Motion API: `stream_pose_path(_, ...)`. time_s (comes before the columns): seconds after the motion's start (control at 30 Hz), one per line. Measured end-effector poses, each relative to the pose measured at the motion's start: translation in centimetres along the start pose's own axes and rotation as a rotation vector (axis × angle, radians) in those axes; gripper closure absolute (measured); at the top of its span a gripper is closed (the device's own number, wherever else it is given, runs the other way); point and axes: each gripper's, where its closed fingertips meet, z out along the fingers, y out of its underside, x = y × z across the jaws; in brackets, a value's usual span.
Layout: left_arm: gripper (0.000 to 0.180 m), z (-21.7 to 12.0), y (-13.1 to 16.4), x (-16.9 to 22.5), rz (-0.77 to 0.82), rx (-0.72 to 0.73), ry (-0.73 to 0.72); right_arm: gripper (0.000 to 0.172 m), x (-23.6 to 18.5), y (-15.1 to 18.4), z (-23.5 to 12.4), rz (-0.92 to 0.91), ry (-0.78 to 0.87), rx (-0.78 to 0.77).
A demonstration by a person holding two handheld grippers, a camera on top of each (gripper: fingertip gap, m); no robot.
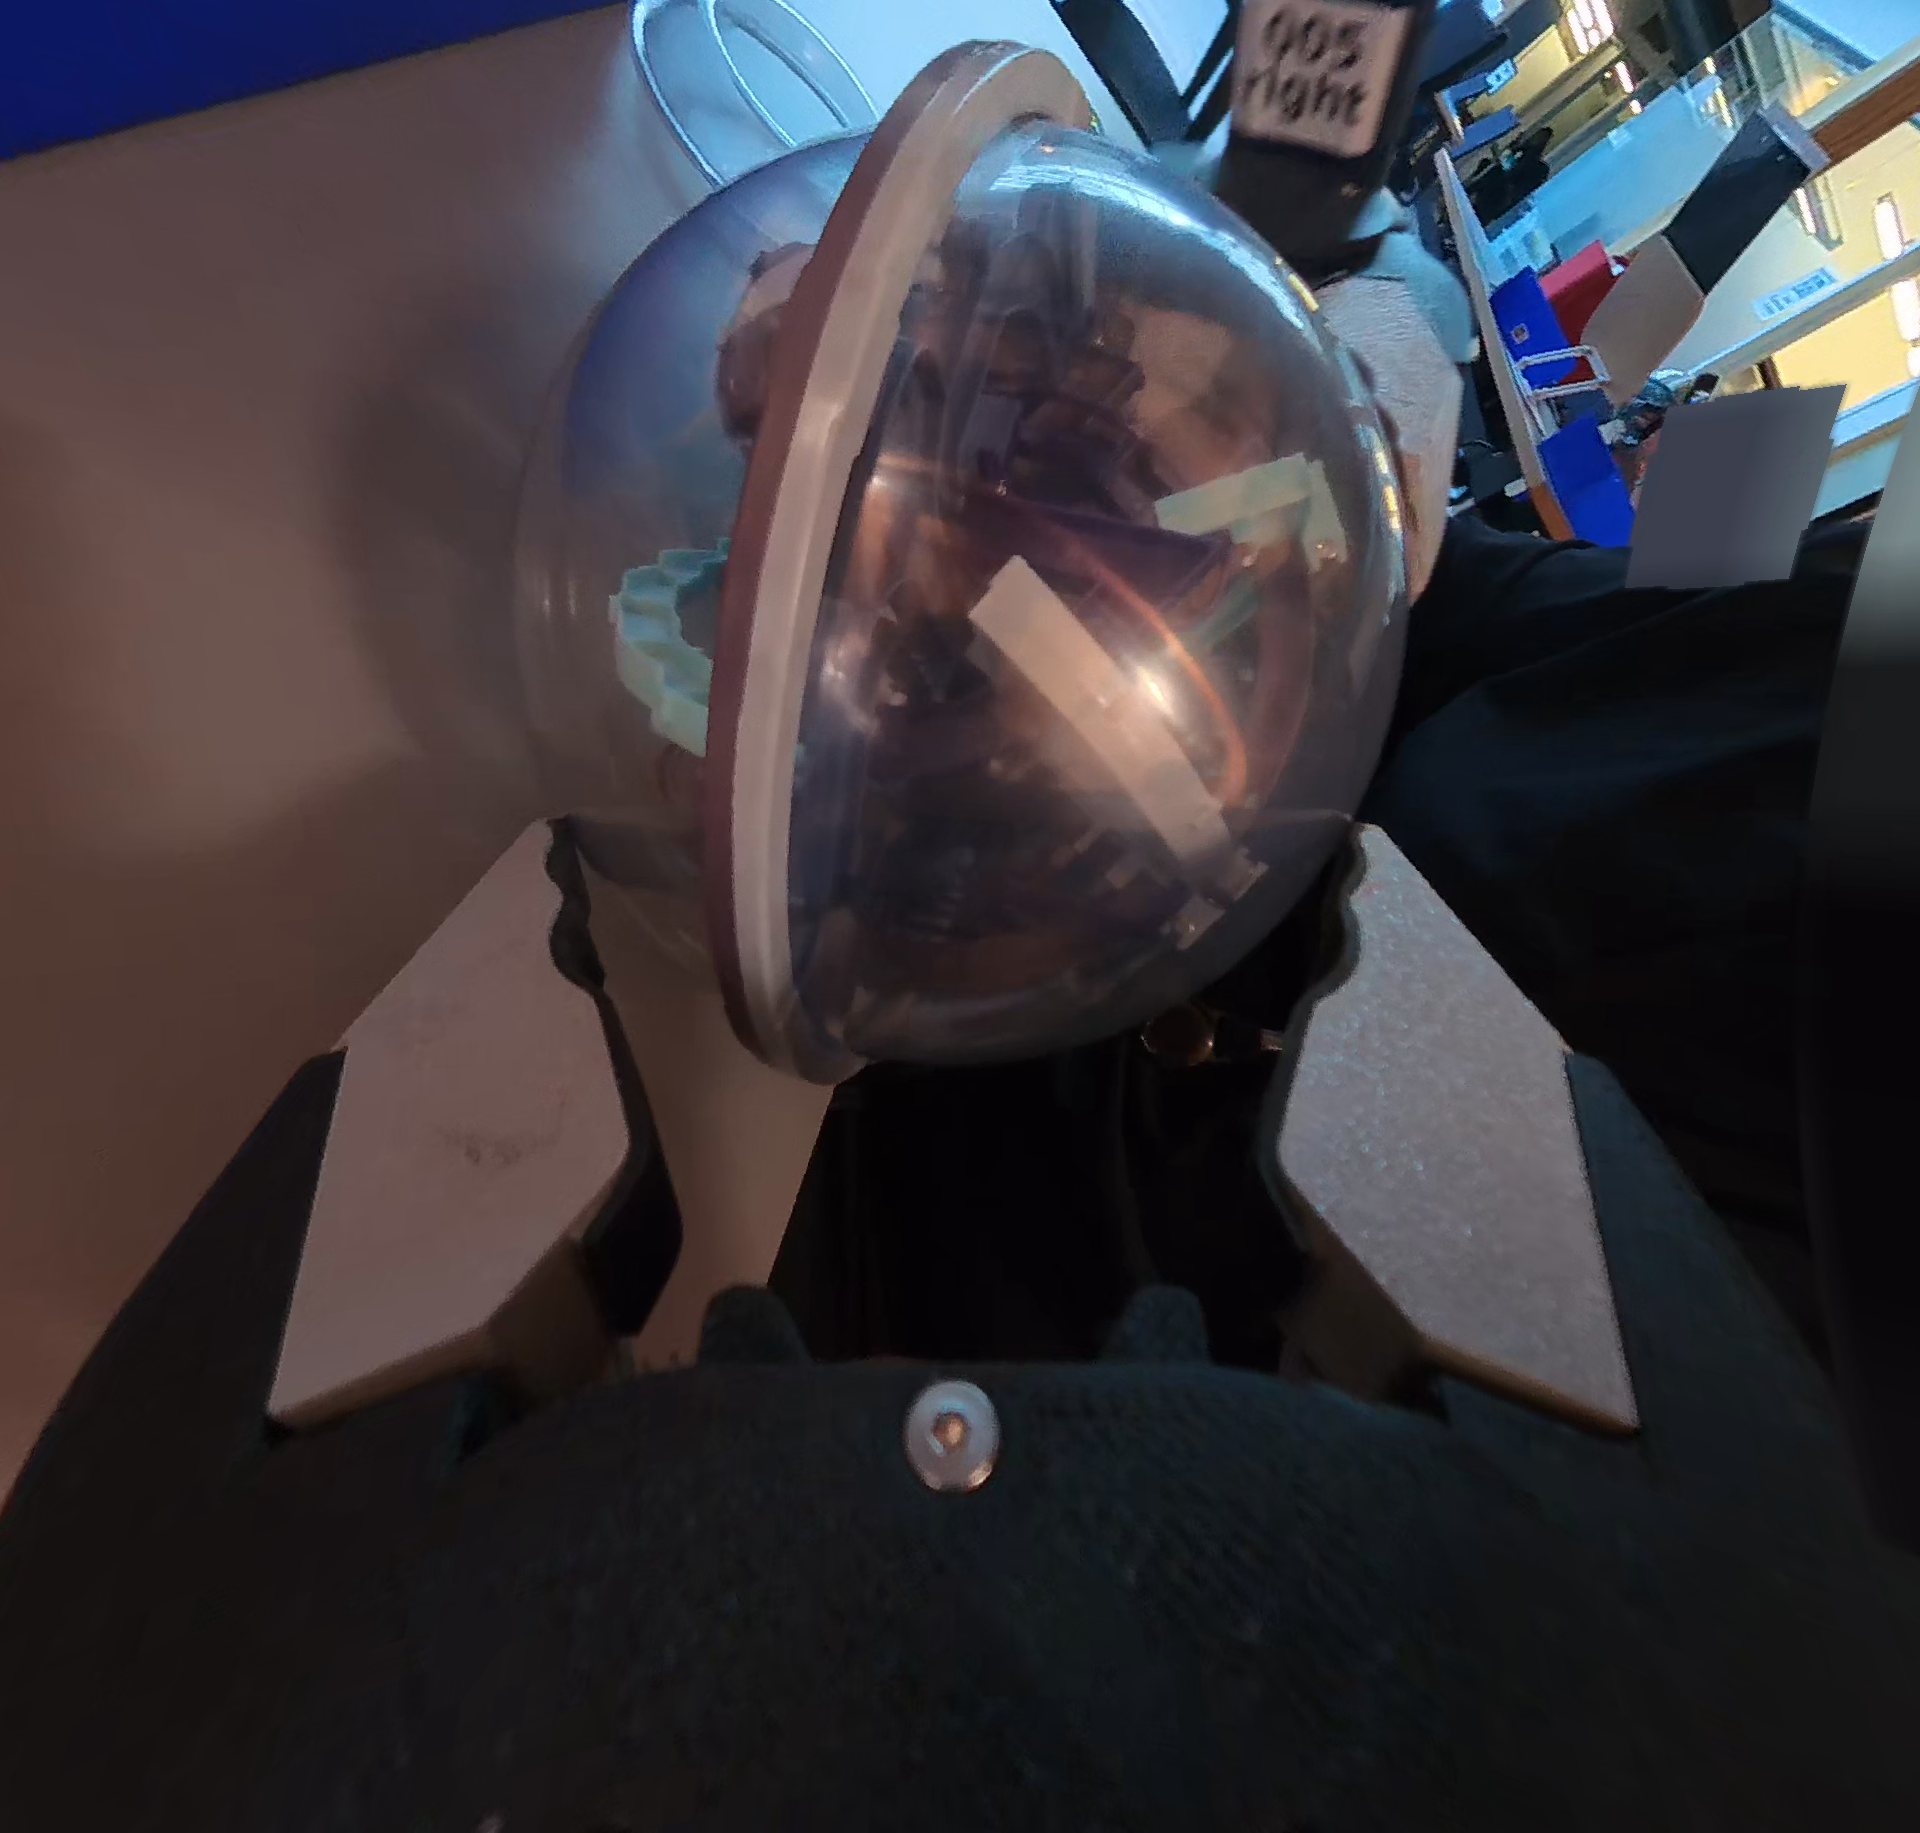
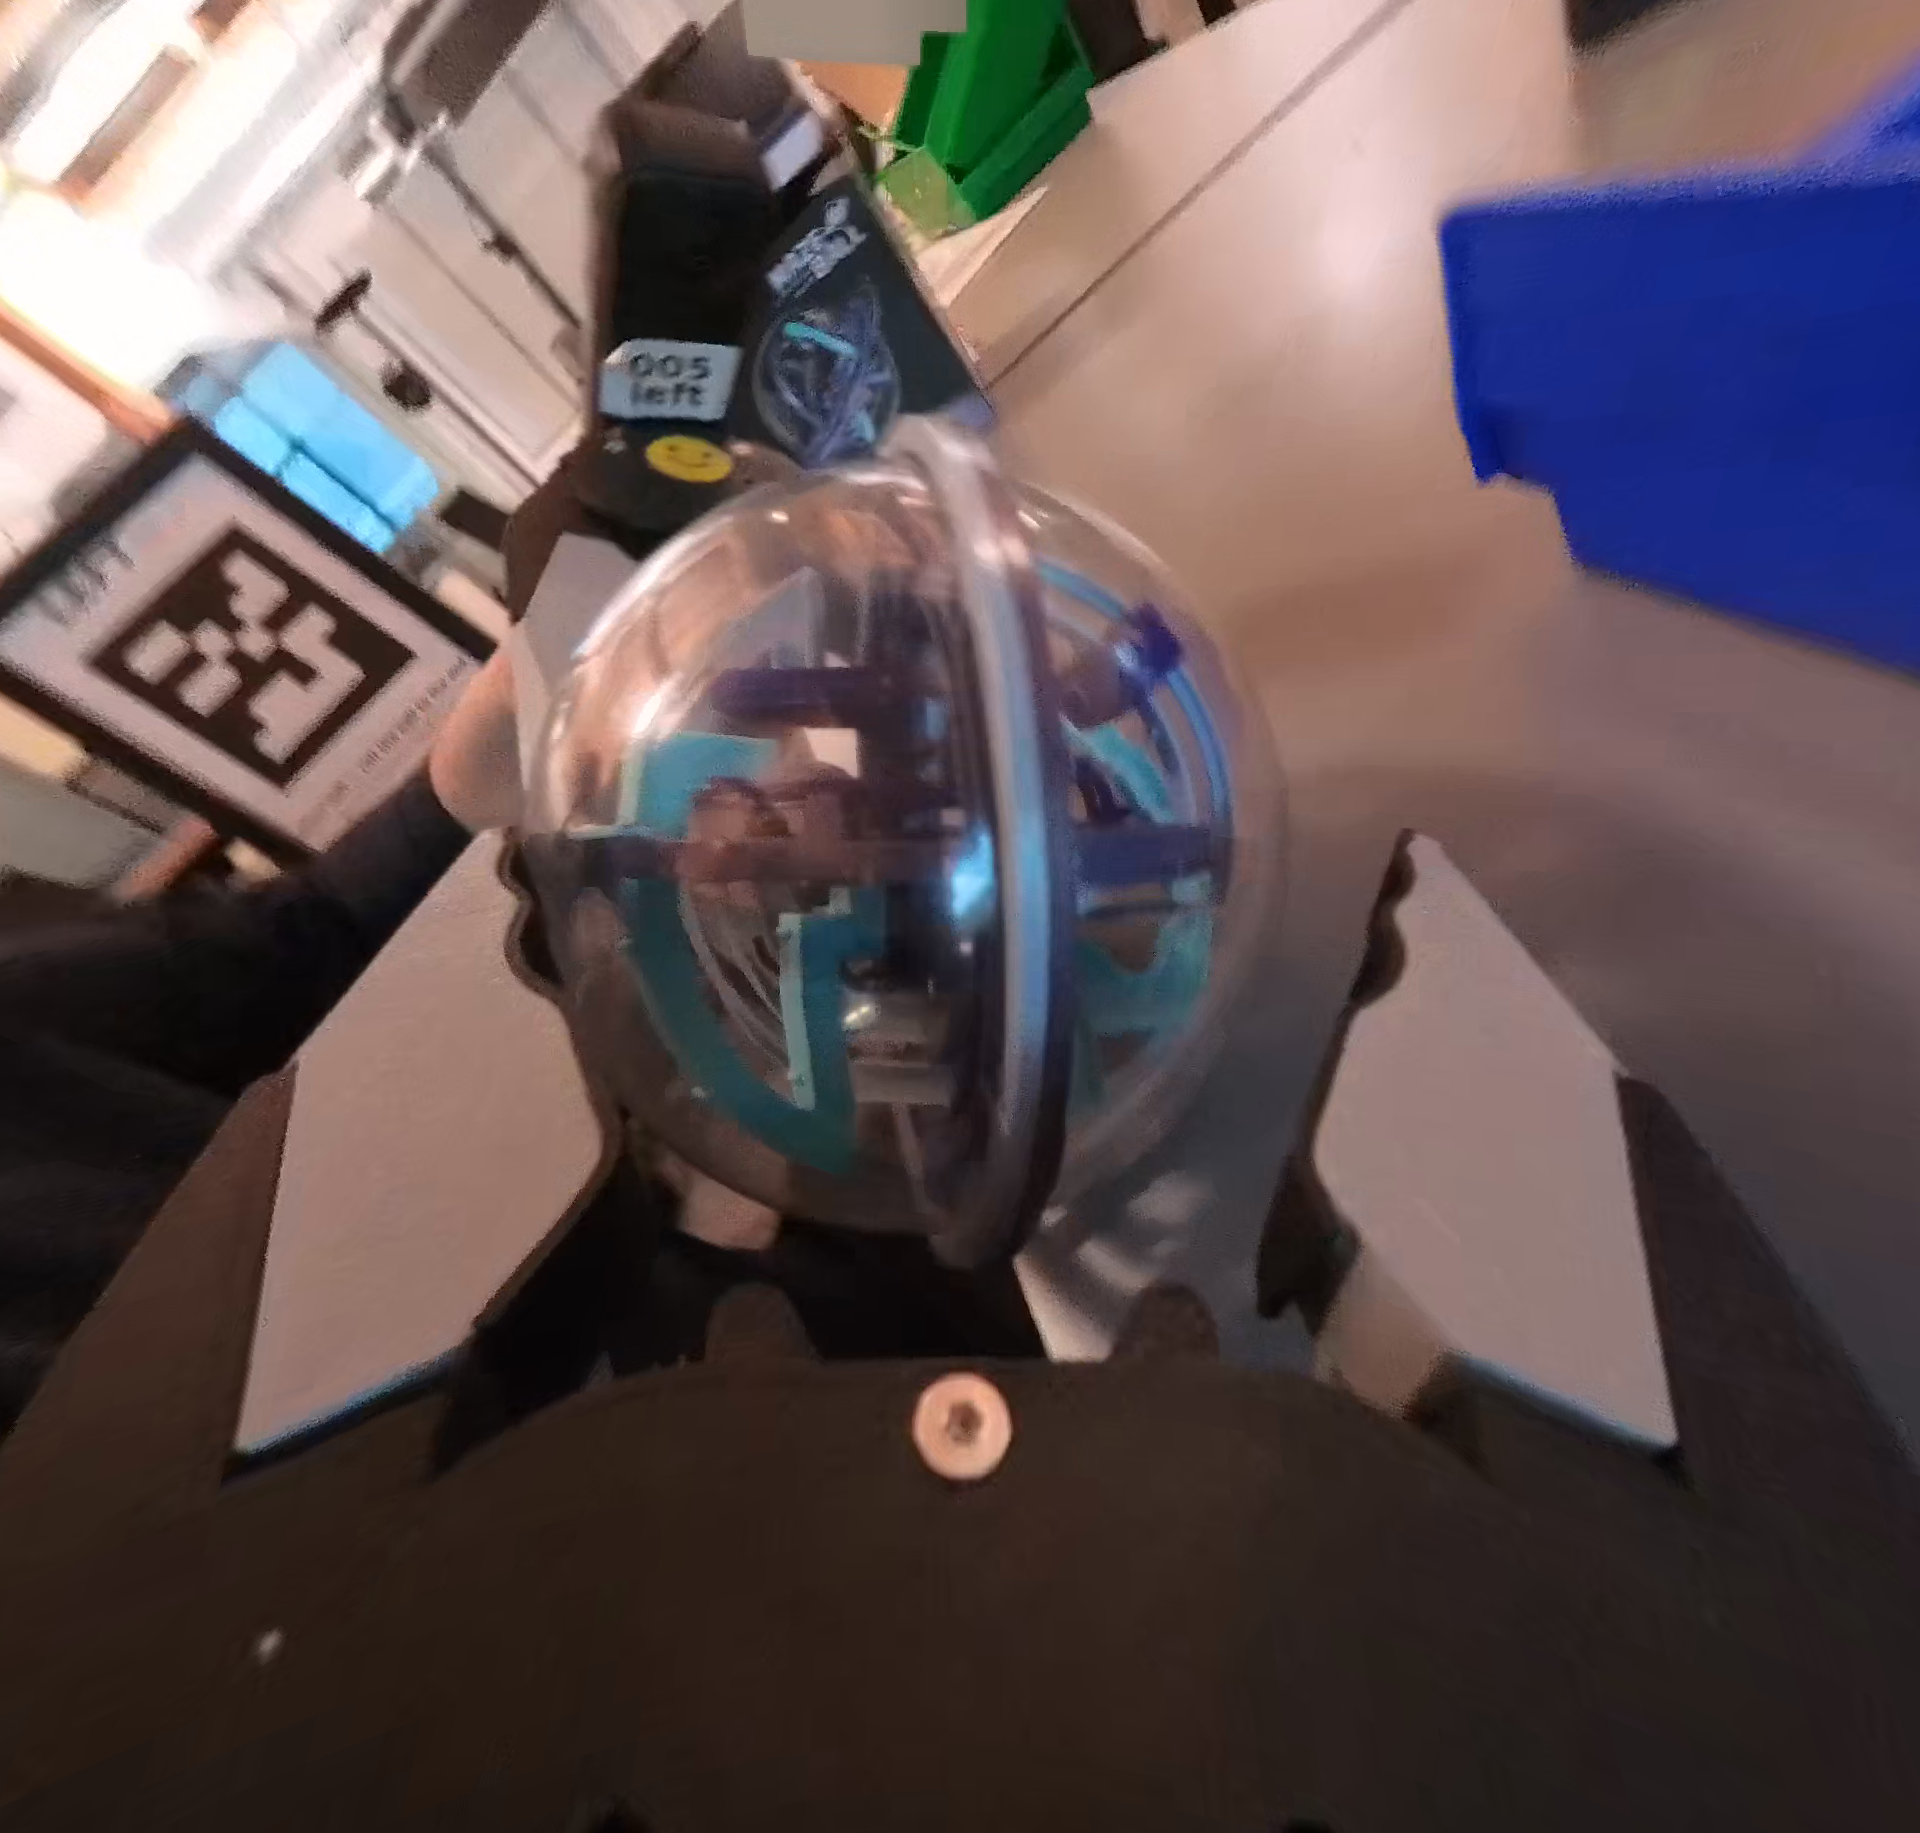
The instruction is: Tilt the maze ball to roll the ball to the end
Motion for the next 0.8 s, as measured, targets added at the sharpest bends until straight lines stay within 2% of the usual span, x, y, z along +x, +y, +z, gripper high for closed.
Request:
stream_pose_path(0.03,0.044,0.1,-0.1,0.0,0.001,-0.001,0.003,0.022,-0.3,-0.3,-0.1,-0.076,-0.01,-0.008)
stream_pose_path(0.1,0.044,0.2,-0.3,0.1,0.004,-0.001,0.004,0.027,-0.5,-1.0,-0.3,-0.206,-0.019,-0.028)
stream_pose_path(0.13,0.044,0.3,-0.4,0.1,0.007,-0.001,0.003,0.035,-1.0,-1.1,-0.4,-0.258,-0.049,-0.044)
stream_pose_path(0.23,0.044,0.5,-0.7,0.1,0.019,-0.004,0.001,0.04,-1.4,-0.9,-0.4,-0.315,-0.121,-0.13)
stream_pose_path(0.33,0.045,0.6,-1.1,0.0,0.018,0.006,-0.004,0.035,-0.9,-0.4,-0.3,-0.246,-0.148,-0.185)
stream_pose_path(0.57,0.05,0.1,-1.7,-0.2,0.045,0.039,-0.028,0.034,-0.1,0.0,-0.9,-0.137,-0.144,-0.105)
stream_pose_path(0.8,0.055,0.3,0.2,0.1,0.052,0.029,-0.017,0.034,-0.3,1.0,-1.4,-0.056,-0.144,-0.091)
